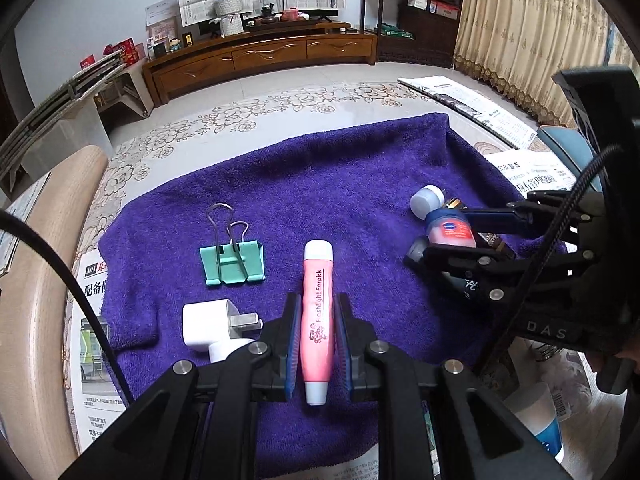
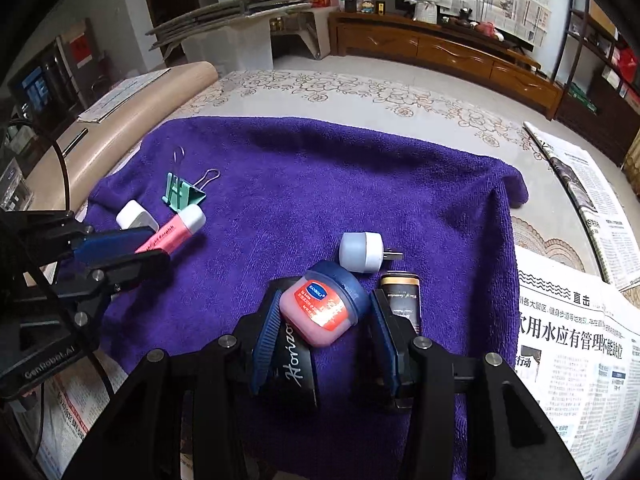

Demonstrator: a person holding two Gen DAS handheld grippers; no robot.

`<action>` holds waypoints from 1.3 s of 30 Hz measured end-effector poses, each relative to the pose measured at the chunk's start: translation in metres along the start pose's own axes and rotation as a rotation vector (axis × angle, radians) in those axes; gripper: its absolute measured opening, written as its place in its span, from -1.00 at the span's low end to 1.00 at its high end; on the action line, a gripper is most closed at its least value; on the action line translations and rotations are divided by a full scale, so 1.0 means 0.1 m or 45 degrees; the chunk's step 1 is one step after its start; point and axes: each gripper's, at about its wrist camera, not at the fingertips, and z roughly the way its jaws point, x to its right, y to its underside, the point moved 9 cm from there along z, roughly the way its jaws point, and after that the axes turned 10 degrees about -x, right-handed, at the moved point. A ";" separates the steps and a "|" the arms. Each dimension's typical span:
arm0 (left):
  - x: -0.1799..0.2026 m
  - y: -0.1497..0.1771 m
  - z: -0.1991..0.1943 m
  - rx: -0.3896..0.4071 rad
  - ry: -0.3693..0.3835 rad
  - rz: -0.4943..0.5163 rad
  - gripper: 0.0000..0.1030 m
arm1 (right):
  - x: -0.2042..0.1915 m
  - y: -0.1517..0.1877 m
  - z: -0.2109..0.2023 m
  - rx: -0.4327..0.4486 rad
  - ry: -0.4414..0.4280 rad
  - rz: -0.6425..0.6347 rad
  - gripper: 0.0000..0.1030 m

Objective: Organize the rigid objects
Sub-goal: 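Place the pink marker and Vaseline tin on the purple towel, opening both tools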

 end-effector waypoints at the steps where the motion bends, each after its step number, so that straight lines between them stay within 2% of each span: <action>1: 0.01 -0.01 0.01 -0.005 0.000 0.005 -0.68 | 0.01 -0.01 0.01 -0.008 -0.014 0.006 -0.16; 8: 0.03 -0.05 0.08 -0.027 -0.010 0.013 -0.68 | 0.13 -0.10 0.09 -0.080 -0.173 0.088 -0.16; 20: 0.09 -0.01 0.23 -0.097 -0.057 0.064 -0.68 | 0.08 -0.10 0.09 -0.121 -0.122 0.042 -0.14; 31: 0.11 0.00 0.23 -0.127 -0.065 0.049 -0.63 | 0.11 0.07 0.03 -0.150 -0.164 0.069 -0.12; 34: 0.11 0.01 0.22 -0.147 -0.073 0.042 -0.28 | 0.11 0.11 0.00 -0.163 -0.180 0.079 -0.04; 36: 0.13 0.03 0.23 -0.164 -0.046 0.041 0.20 | 0.10 0.13 -0.05 -0.159 -0.177 0.079 0.05; 39: 0.18 0.07 0.20 -0.152 -0.027 0.042 0.23 | 0.11 0.17 -0.12 -0.156 -0.160 0.078 0.18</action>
